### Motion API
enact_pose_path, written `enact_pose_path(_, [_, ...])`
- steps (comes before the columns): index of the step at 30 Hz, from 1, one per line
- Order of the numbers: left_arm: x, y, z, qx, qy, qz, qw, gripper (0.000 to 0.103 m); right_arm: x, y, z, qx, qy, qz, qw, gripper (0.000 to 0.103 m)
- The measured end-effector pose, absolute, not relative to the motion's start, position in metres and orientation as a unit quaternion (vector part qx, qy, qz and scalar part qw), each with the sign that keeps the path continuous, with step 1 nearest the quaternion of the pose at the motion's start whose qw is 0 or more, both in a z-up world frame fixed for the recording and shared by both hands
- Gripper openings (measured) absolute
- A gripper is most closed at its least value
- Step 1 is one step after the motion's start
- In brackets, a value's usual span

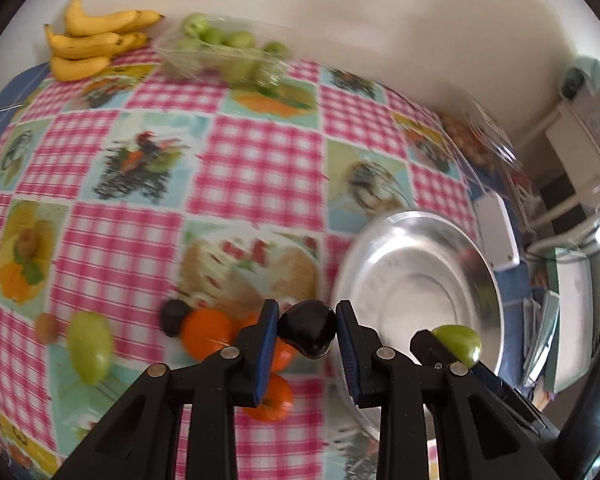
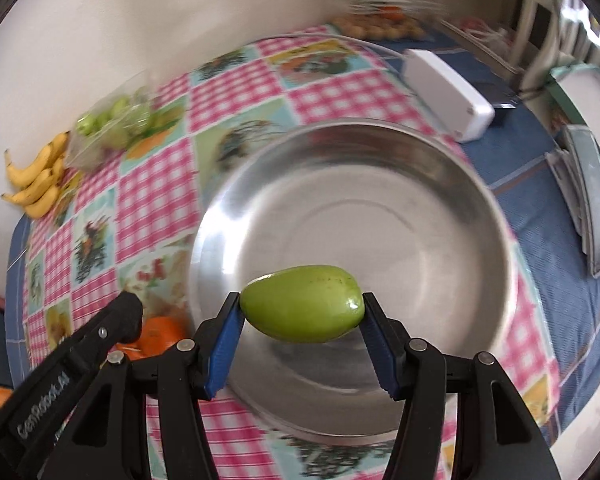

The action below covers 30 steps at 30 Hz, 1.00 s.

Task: Organize fruits
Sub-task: 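Carry the mango and plum to the steel plate and release both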

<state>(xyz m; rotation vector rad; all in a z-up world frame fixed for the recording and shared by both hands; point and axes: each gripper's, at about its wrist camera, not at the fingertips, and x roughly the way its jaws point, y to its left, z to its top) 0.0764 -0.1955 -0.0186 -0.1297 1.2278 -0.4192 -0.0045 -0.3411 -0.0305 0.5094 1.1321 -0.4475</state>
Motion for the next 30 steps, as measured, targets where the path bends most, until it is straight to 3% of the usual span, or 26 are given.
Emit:
enact_pose_path(23, [0.057, -0.239, -0.038, -0.015, 0.589, -0.227, 0.776, 0.032, -0.039, -0.379, -0.067, 0.289, 0.55, -0.238, 0.746, 0.06])
enact_pose_path(30, [0.058, -0.237, -0.034, -0.017, 0.592, -0.226, 0.773, 0.037, -0.041, -0.381, -0.065, 0.287, 0.548, -0.24, 0.748, 0.06])
